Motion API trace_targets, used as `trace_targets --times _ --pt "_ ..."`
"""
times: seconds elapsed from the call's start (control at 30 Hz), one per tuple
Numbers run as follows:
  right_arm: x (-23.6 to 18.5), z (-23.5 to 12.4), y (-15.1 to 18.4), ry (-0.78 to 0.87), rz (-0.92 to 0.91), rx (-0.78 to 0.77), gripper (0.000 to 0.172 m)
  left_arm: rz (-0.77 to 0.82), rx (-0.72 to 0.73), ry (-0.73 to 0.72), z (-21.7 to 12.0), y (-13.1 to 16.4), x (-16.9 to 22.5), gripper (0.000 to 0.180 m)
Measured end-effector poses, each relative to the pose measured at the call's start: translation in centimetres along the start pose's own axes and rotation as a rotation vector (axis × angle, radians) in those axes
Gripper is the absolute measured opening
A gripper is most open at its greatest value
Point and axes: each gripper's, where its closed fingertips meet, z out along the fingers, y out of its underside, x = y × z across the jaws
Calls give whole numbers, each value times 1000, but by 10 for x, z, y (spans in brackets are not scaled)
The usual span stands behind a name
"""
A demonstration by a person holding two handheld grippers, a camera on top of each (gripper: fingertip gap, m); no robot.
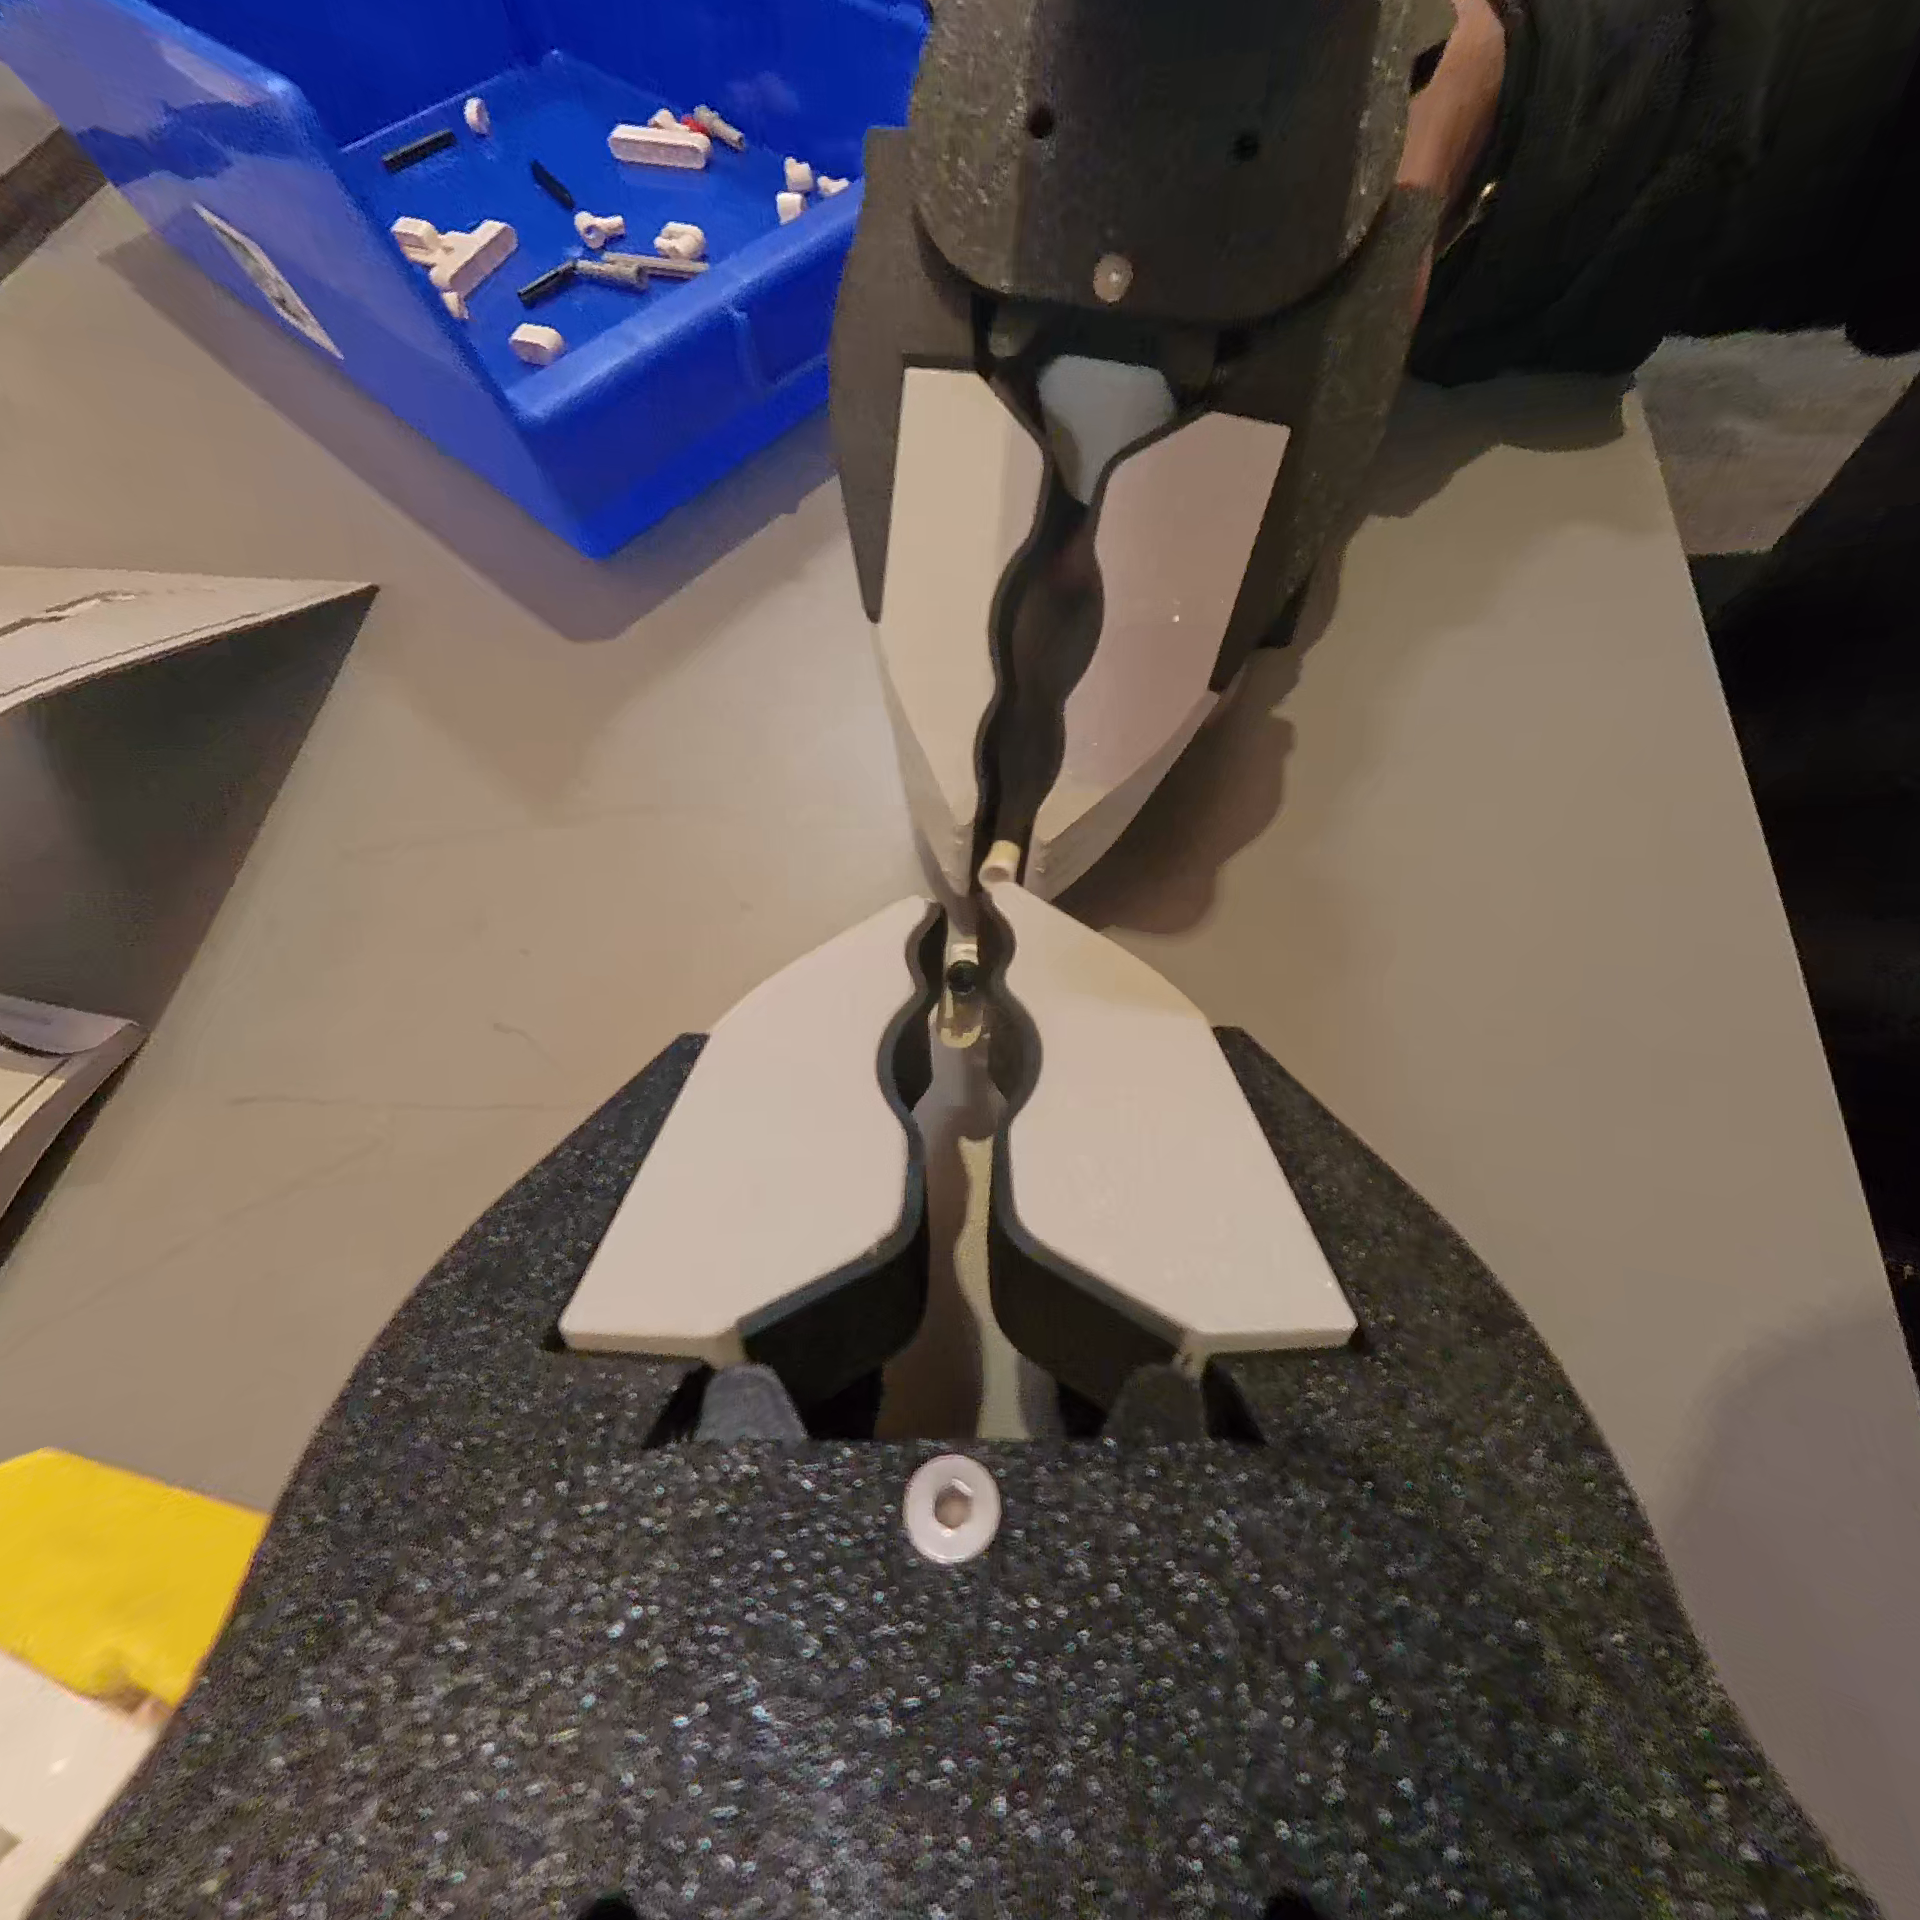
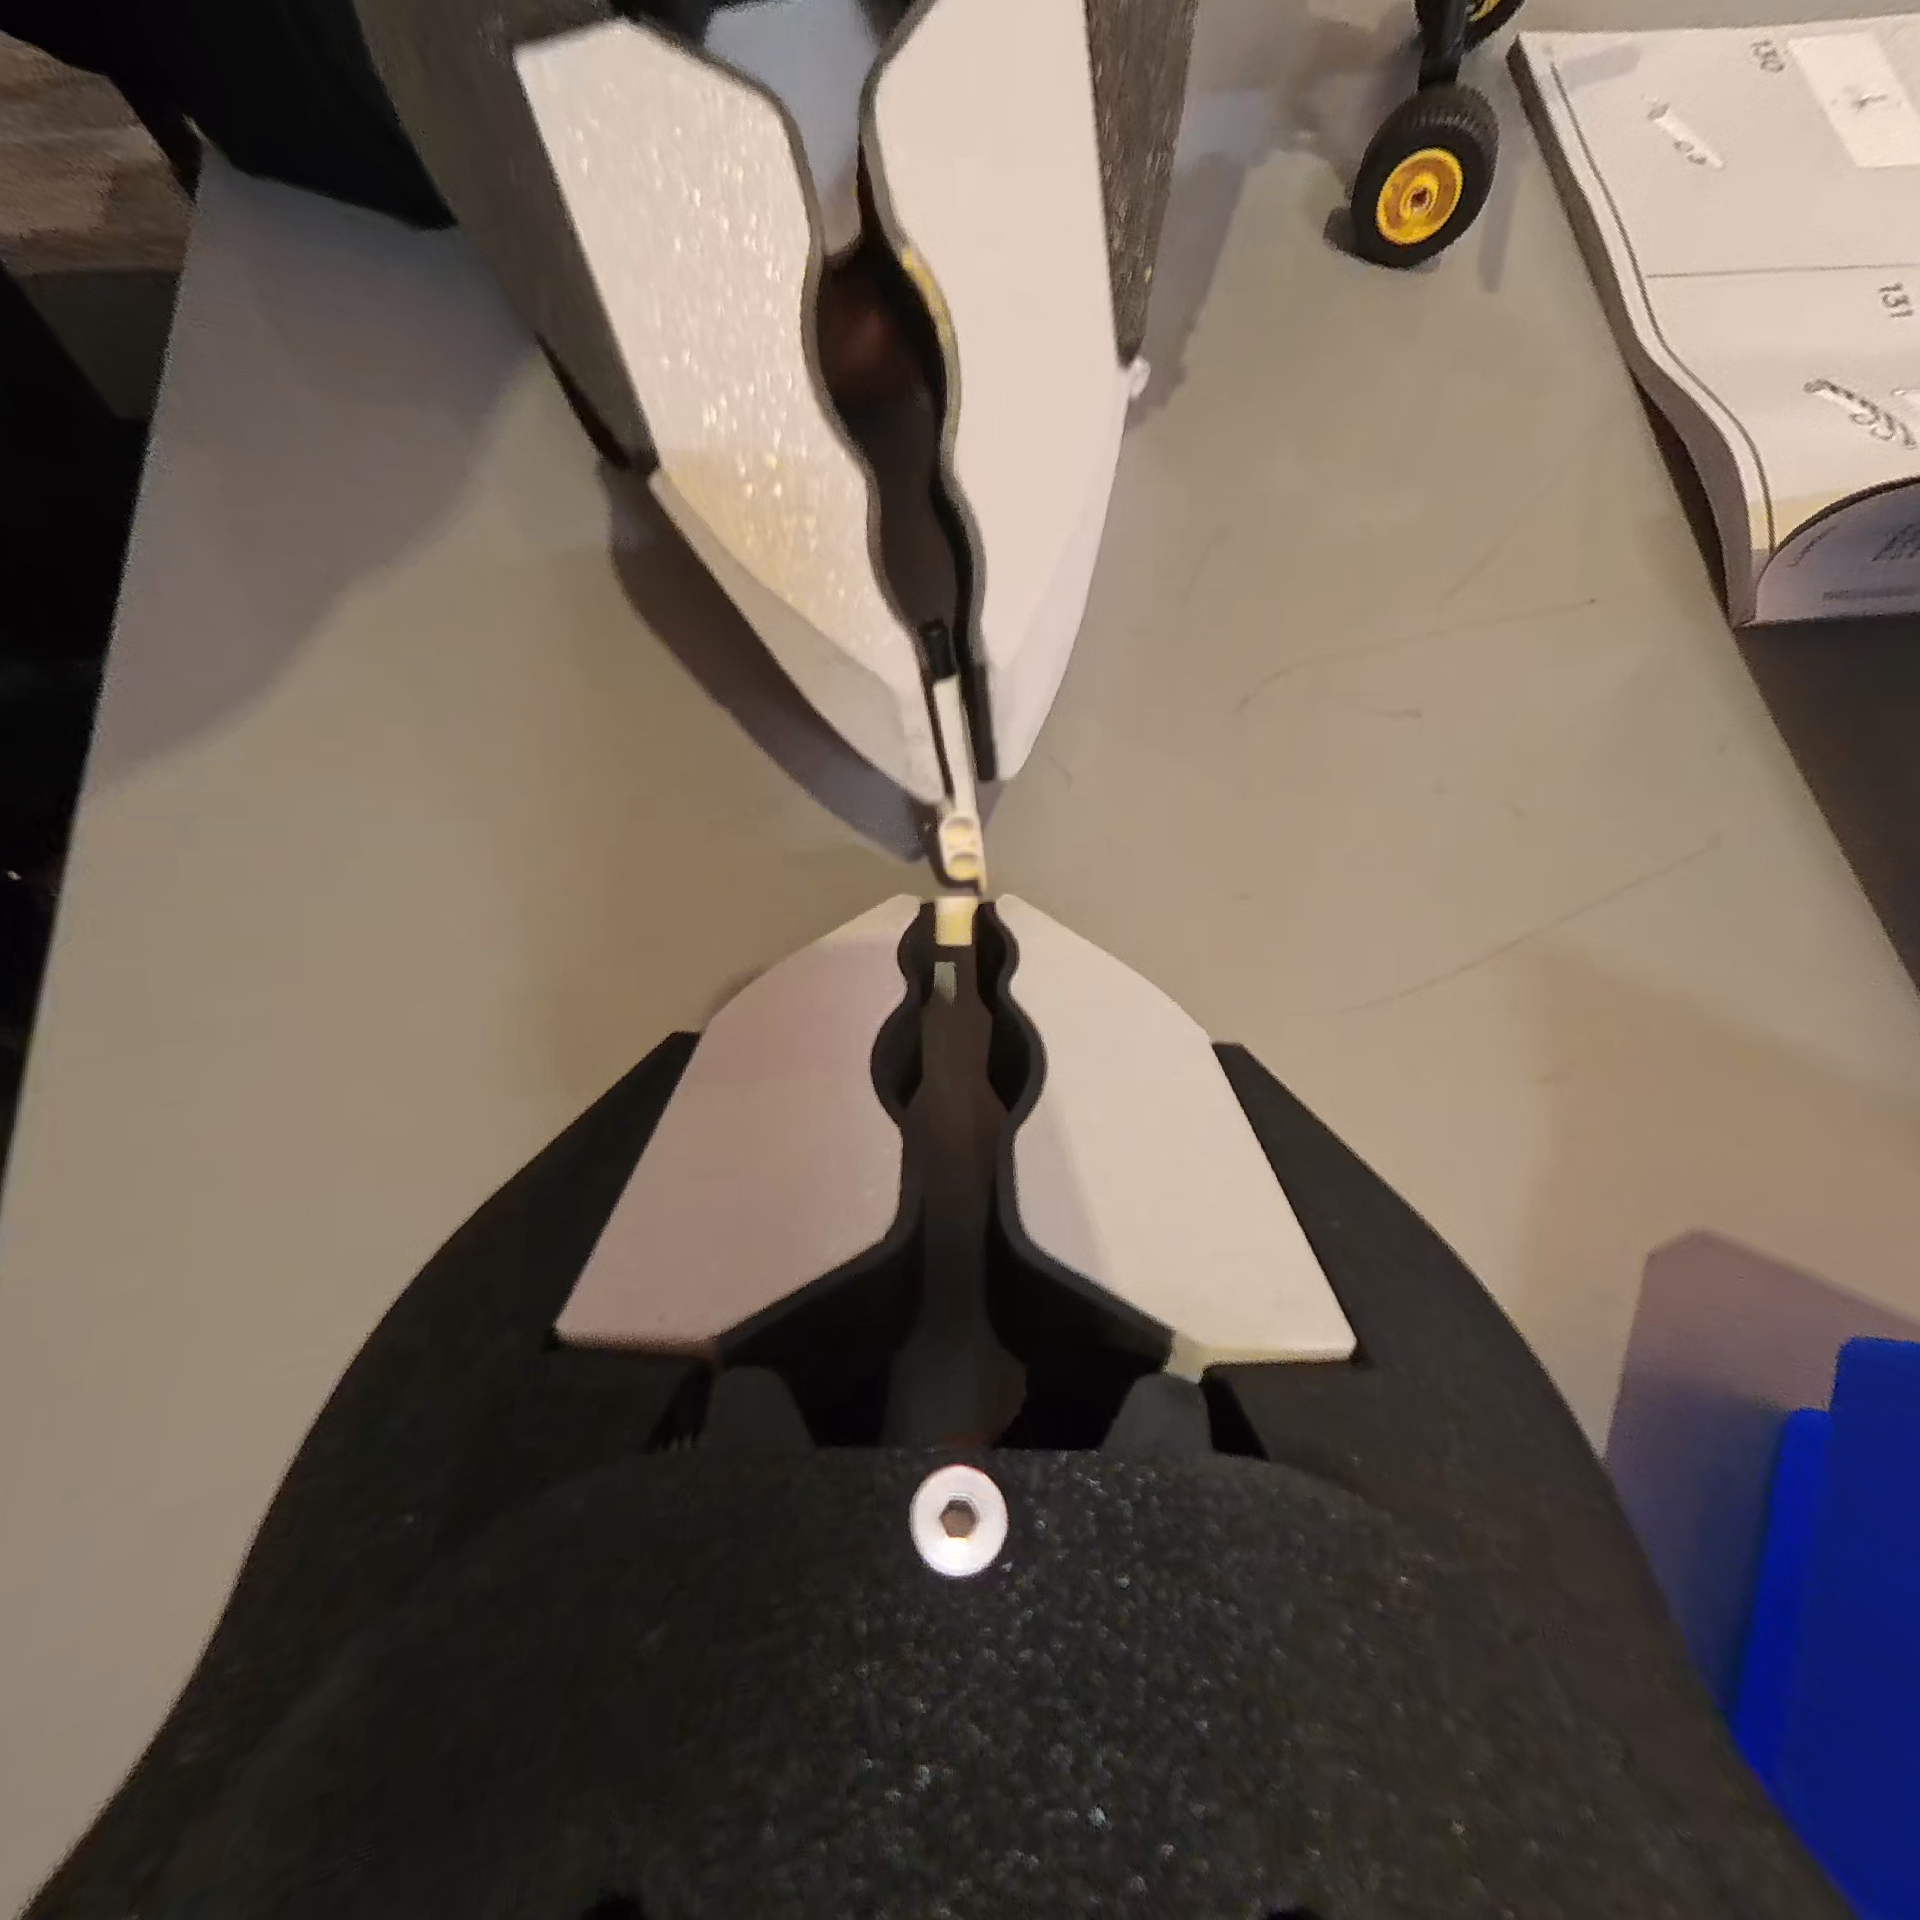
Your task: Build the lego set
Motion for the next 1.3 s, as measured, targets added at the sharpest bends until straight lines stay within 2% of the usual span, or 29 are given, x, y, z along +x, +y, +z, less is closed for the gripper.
trace_targets --times 0.17,0.3,0.53,0.67,0.77,0.87,0.97,1.07,1.2,1.3 --pt "-3 1 8 -30 4 -49 8 -32 -20 -7 -1 7 1 6" --pt "-4 3 10 -16 -39 -67 17 -46 -2 2 -2 7 4 5" --pt "-5 2 -7 23 -103 35 27 -66 117 52 -8 -8 9 3" --pt "-9 5 -9 17 -127 36 27 -49 113 48 -6 -7 10 3" --pt "-13 7 -11 10 -141 39 25 -36 157 52 -8 -13 11 3" --pt "-16 5 -17 -1 -146 77 11 -32 209 69 -12 -19 12 3" --pt "-15 0 -21 -2 -140 120 7 -10 244 77 -15 -23 13 3" --pt "-15 -3 -19 -27 -130 114 7 37 205 106 -14 -17 17 5" --pt "-22 -4 -22 -59 -138 115 7 121 110 106 -5 -6 25 23" --pt "-22 -3 -19 -53 -156 95 7 192 91 75 -2 -3 28 8"
